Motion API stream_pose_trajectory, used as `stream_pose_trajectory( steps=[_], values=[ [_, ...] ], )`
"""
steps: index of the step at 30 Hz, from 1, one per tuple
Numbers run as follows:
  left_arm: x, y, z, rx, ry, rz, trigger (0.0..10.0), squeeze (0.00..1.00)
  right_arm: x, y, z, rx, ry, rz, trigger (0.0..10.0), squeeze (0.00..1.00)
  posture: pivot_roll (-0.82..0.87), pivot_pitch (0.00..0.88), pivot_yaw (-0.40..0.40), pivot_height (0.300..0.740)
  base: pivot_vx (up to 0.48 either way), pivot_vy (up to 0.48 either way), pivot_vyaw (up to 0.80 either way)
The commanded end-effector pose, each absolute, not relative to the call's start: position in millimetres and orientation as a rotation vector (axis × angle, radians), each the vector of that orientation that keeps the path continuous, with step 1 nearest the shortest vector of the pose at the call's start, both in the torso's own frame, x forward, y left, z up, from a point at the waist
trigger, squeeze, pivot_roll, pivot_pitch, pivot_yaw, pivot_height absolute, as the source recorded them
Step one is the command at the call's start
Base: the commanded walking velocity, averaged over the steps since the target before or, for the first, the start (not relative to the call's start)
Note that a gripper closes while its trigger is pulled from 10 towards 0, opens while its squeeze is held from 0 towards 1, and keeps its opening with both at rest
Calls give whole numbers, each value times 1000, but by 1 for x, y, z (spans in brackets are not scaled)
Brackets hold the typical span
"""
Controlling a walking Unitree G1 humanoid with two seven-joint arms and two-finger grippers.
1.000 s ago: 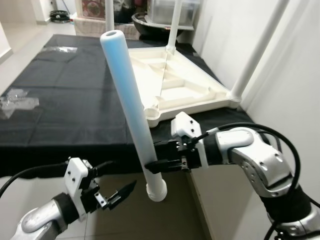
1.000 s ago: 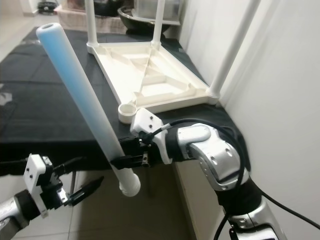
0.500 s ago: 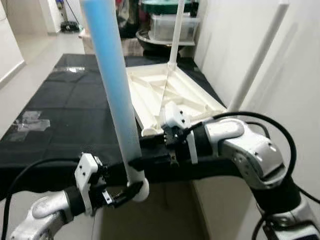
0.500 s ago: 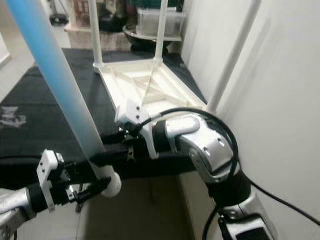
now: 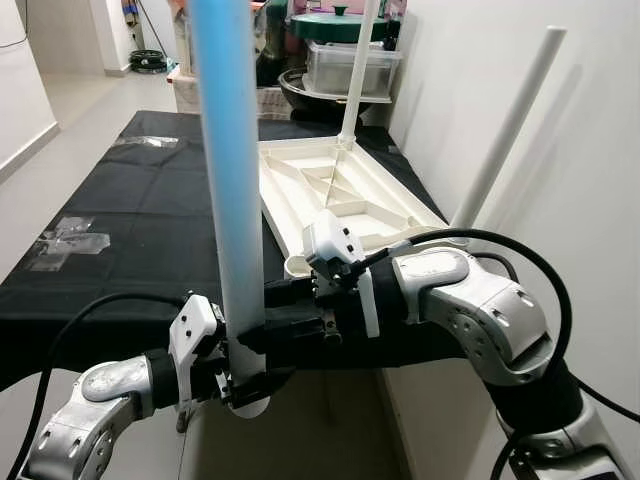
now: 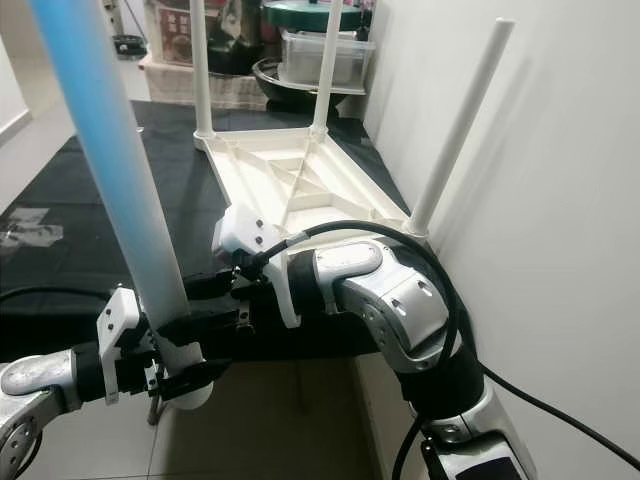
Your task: Building children table
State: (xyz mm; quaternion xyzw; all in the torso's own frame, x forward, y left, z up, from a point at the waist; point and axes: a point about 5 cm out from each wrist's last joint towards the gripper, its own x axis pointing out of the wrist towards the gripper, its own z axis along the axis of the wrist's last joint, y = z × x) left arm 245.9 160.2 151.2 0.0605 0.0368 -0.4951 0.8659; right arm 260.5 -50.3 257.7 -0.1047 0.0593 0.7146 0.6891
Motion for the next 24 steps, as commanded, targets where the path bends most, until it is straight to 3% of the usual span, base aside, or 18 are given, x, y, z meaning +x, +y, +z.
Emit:
stream_pose_trajectory(
  steps=[1, 3, 4, 15, 24],
  values=[
    [247, 146, 152, 184, 68, -1107, 10000, 0, 256, -41, 258, -209, 129, 1651, 0, 0, -74, 0, -111, 740, 0, 0, 0],
    [247, 144, 152, 194, 62, -1131, 10000, 0, 256, -40, 258, -205, 130, 1648, 0, 0, -77, 0, -105, 740, 0, 0, 0],
    [247, 141, 152, 193, 57, -1145, 0, 0, 256, -39, 258, -199, 131, 1643, 0, 0, -77, 0, -105, 740, 0, 0, 0],
    [241, 140, 155, 179, 17, -1184, 0, 0, 262, -39, 258, -151, 125, 1582, 0, 0, -71, 0, -98, 740, 0, 0, 0],
    [246, 147, 156, 186, 2, -1110, 0, 0, 264, -38, 254, -95, 118, 1544, 0, 0, -69, 0, -94, 740, 0, 0, 0]
  ],
)
